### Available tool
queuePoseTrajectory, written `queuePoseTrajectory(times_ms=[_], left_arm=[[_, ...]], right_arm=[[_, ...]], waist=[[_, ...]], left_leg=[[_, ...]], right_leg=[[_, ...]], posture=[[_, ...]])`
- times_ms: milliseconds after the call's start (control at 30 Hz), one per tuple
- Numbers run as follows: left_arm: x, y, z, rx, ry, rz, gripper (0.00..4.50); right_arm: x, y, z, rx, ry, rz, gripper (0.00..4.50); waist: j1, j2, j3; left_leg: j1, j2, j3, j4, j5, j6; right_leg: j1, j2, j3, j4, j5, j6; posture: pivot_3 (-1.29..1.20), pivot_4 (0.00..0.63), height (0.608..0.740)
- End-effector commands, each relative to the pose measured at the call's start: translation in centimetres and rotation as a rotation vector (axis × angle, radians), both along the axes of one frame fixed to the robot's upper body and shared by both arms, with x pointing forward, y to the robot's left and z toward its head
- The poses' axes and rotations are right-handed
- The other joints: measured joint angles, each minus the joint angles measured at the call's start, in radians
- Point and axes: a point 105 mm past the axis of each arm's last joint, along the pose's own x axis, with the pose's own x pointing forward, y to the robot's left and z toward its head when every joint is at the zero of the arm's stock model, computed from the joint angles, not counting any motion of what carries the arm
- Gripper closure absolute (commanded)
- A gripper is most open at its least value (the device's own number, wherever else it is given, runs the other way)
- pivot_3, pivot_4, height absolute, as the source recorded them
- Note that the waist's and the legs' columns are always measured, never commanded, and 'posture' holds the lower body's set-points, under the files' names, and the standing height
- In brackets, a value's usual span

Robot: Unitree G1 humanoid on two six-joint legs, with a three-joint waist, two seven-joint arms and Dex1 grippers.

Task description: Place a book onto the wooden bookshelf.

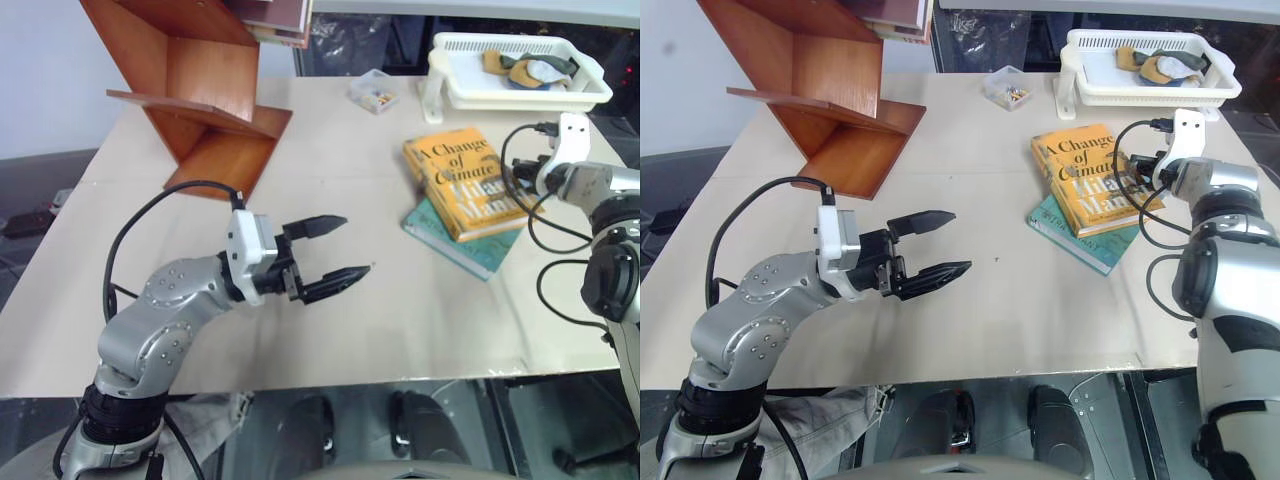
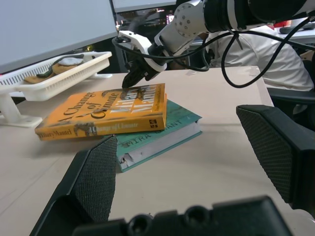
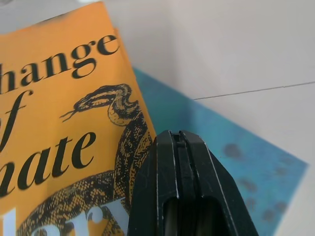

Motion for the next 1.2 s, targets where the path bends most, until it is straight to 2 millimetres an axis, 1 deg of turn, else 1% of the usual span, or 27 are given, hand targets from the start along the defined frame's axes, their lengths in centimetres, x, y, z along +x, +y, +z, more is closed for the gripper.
queuePoseTrajectory(times_ms=[33, 433, 667, 767, 867, 1000, 1033, 1100, 1167, 1200], left_arm=[[-0.6, -0.2, 0.9, -0.009, -0.044, -0.019, 0.00], [-0.3, -0.2, 0.8, 0.001, -0.042, -0.031, 0.00], [-0.1, -0.2, 0.7, 0.004, -0.036, -0.038, 0.00], [0.2, -0.2, 0.6, 0.001, -0.026, -0.027, 0.00], [0.7, -0.1, 0.4, 0.003, -0.016, -0.012, 0.00], [1.4, 0.0, 0.1, -0.004, 0.004, 0.011, 0.00], [1.7, 0.0, 0.1, -0.009, 0.011, 0.023, 0.00], [2.4, 0.1, 0.0, -0.013, 0.025, 0.045, 0.00], [3.1, 0.3, -0.2, -0.014, 0.043, 0.070, 0.00], [3.7, 0.3, -0.3, -0.022, 0.060, 0.090, 0.00]], right_arm=[[0.0, 1.2, 0.1, 0.011, 0.018, 0.069, 4.46], [-0.8, 3.0, -1.3, 0.034, 0.085, 0.217, 4.46], [-1.3, 2.9, -0.9, 0.051, 0.092, 0.262, 4.46], [-1.5, 2.6, -0.1, 0.050, 0.066, 0.270, 4.46], [-1.5, 2.4, 1.6, 0.044, -0.043, 0.283, 4.46], [-3.2, 1.9, 2.8, -0.127, -0.141, 0.316, 4.46], [-3.9, 1.8, 3.0, -0.166, -0.168, 0.318, 4.23], [-5.5, 2.0, 3.3, -0.235, -0.213, 0.325, 3.58], [-7.5, 3.3, 3.7, -0.216, -0.257, 0.356, 2.64], [-9.0, 4.3, 4.0, -0.216, -0.285, 0.383, 2.19]], waist=[[-0.002, 0.000, 0.000], [-0.013, 0.000, 0.000], [-0.013, 0.000, 0.000], [-0.013, 0.000, 0.000], [-0.010, 0.000, 0.000], [-0.001, 0.000, 0.000], [0.005, 0.000, 0.000], [0.011, 0.000, 0.000], [0.013, 0.000, 0.000], [0.012, 0.000, 0.000]], left_leg=[[0.000, 0.000, 0.000, 0.000, 0.000, 0.000], [0.001, 0.000, 0.000, 0.001, 0.000, 0.000], [0.000, 0.000, 0.001, 0.001, 0.000, 0.000], [0.000, 0.000, 0.000, 0.001, 0.000, 0.000], [0.000, 0.000, 0.000, 0.001, 0.000, 0.000], [0.000, 0.000, 0.000, 0.001, 0.000, 0.000], [0.000, 0.000, 0.000, 0.001, 0.000, 0.000], [0.000, 0.000, 0.000, 0.001, 0.000, 0.000], [0.000, 0.000, 0.000, 0.001, 0.000, -0.001], [0.000, 0.000, 0.000, 0.001, 0.000, -0.001]], right_leg=[[0.000, 0.000, 0.000, 0.000, 0.000, 0.000], [0.000, 0.000, 0.000, 0.002, 0.000, 0.000], [0.000, 0.000, 0.001, 0.002, 0.000, 0.000], [-0.001, 0.000, 0.001, 0.003, 0.000, 0.000], [-0.001, 0.000, 0.001, 0.002, 0.000, 0.000], [-0.001, 0.000, 0.000, 0.002, 0.000, 0.000], [-0.001, 0.000, 0.000, 0.002, 0.000, 0.000], [-0.001, 0.000, 0.000, 0.002, 0.000, 0.000], [-0.001, 0.000, 0.000, 0.002, 0.000, 0.000], [-0.001, 0.000, -0.001, 0.003, 0.000, 0.000]], posture=[[0.00, 0.150, 0.740], [0.00, 0.150, 0.740], [0.00, 0.150, 0.740], [0.00, 0.150, 0.740], [0.00, 0.150, 0.740], [0.00, 0.150, 0.740], [0.00, 0.150, 0.740], [0.00, 0.150, 0.740], [0.00, 0.150, 0.740], [0.00, 0.150, 0.740]])
